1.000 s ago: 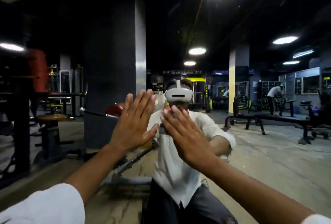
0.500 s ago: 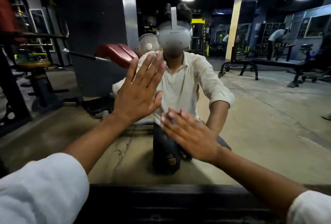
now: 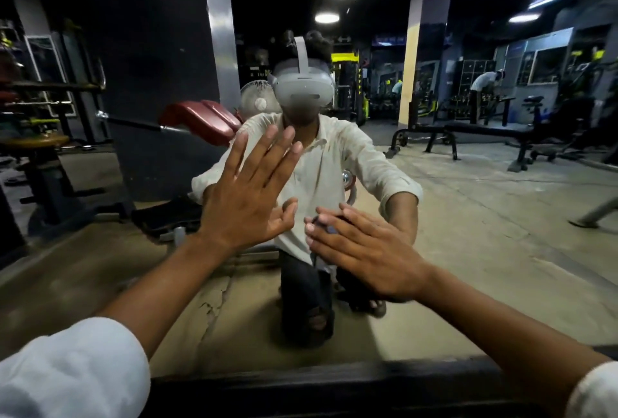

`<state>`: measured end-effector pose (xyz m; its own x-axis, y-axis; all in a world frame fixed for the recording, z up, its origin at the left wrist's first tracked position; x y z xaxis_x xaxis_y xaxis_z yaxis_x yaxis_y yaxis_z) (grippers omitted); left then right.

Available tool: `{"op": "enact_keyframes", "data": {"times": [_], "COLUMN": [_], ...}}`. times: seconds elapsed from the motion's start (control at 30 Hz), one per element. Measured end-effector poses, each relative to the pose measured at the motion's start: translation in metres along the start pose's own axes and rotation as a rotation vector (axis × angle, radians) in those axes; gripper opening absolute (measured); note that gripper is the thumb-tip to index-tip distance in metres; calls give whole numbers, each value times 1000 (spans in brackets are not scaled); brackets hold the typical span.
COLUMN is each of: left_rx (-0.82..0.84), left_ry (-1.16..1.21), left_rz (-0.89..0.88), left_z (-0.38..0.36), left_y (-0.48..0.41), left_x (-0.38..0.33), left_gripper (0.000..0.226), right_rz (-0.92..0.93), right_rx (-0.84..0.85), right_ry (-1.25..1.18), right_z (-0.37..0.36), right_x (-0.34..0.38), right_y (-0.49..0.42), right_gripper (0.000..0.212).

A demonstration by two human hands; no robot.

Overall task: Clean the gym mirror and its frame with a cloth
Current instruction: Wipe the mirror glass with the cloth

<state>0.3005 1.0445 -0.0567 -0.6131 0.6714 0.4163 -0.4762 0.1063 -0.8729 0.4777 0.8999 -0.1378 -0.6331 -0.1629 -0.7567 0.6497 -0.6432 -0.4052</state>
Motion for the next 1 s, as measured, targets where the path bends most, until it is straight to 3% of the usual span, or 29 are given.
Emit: {"op": "enact_keyframes", "data": {"times": [0.13, 0.17, 0.27, 0.33, 0.5, 0.7, 0.77, 0.9, 1.0], "left_rx": [-56, -53, -66, -78, -97, -143, -123, -92, -55], "left_ry": [2, -8, -8, 13, -24, -52, -66, -95, -98], "left_rz": [-13, -14, 4, 33, 179, 173, 176, 196, 78], "left_z": [0, -1, 6, 14, 21, 12, 12, 15, 14], "left_y": [-2, -2, -8, -36, -152, -159, -160, -160, -151], "left_x": [0, -1, -4, -9, -24, -29, -29, -31, -39], "left_gripper": [83, 84, 81, 78, 84, 87, 87, 86, 86], "right_rz": [-448, -455, -121, -35, -454, -1055, -984, -479, -470], "right_rx": [-296, -309, -175, -145, -397, -769, -759, -507, -509], "right_ry": [-43, -45, 8, 84, 70, -4, 0, -16, -3], "right_z": [48, 54, 64, 79, 134, 157, 149, 120, 120], "right_x": [-79, -84, -93, -123, -224, -290, -269, -213, -220], "right_y": [-15, -23, -40, -44, -33, -8, -34, -54, -16], "right_gripper": [70, 70, 62, 62, 60, 57, 59, 60, 58]}}
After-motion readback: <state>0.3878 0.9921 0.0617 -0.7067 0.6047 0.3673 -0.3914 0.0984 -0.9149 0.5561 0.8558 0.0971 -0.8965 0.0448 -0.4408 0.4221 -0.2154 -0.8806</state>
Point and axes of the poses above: each hand's wrist, its own y-axis away from the middle knuckle, its own z-axis out of the back of the hand, x = y × z, the point moved 4 cm from there along -y, towards the middle knuckle, and after that the axes turned 8 degrees about z, right-handed, at the moved point
